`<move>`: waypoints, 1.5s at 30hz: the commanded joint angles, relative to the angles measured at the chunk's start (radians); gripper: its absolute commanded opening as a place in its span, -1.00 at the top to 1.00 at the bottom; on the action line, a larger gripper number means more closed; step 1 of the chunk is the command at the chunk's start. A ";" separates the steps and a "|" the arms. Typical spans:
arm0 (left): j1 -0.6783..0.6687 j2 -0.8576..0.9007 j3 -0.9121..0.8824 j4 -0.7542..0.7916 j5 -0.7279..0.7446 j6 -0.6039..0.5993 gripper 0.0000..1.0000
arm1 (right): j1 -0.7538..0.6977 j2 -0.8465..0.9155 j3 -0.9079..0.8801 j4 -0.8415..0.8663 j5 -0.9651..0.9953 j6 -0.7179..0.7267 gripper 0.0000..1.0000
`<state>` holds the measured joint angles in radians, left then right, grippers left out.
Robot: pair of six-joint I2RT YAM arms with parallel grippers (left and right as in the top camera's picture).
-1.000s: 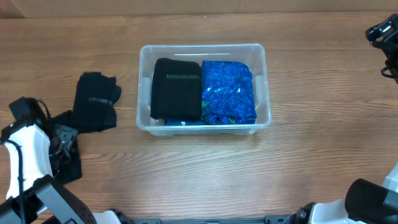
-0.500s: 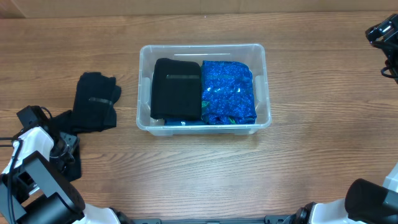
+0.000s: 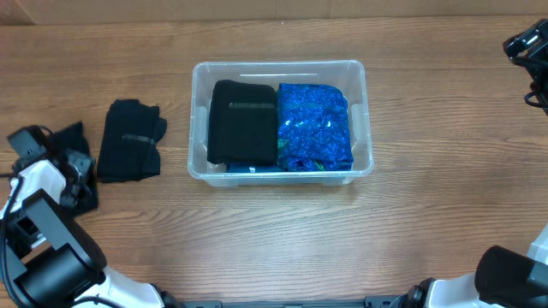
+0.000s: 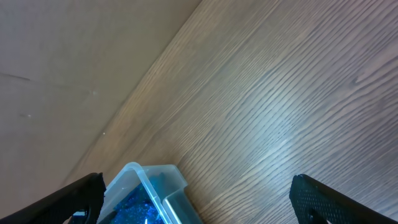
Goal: Pack container
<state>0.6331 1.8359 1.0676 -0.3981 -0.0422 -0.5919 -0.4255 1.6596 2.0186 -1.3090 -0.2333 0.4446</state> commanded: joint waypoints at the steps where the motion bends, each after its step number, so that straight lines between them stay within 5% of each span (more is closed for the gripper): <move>1: -0.050 0.023 0.099 0.025 0.174 0.060 -0.55 | -0.002 -0.012 0.003 0.005 -0.007 0.005 -1.00; 5: -0.097 0.017 0.222 -0.066 0.281 0.161 -0.56 | -0.002 -0.012 0.003 0.005 -0.007 0.005 -1.00; 7: -0.113 -0.013 0.374 -0.284 0.280 0.245 -0.57 | -0.002 -0.012 0.003 0.005 -0.007 0.005 -1.00; 14: -0.024 -0.063 0.466 -0.536 0.272 0.306 -0.92 | -0.002 -0.012 0.003 0.005 -0.007 0.005 -1.00; 21: 0.138 0.029 0.418 -0.525 0.272 0.418 -0.96 | -0.002 -0.012 0.003 0.005 -0.007 0.005 -1.00; 33: 0.147 0.264 0.418 -0.438 0.282 0.491 -0.97 | -0.002 -0.012 0.003 0.005 -0.007 0.005 -1.00; 38: 0.145 0.332 0.418 -0.404 0.336 0.491 -0.69 | -0.002 -0.012 0.003 0.005 -0.007 0.005 -1.00; 45: 0.145 0.322 0.423 -0.432 0.377 0.503 0.42 | -0.002 -0.012 0.003 0.005 -0.007 0.005 -1.00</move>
<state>0.7815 2.1284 1.4998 -0.7998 0.2798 -0.1024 -0.4255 1.6596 2.0186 -1.3087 -0.2333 0.4454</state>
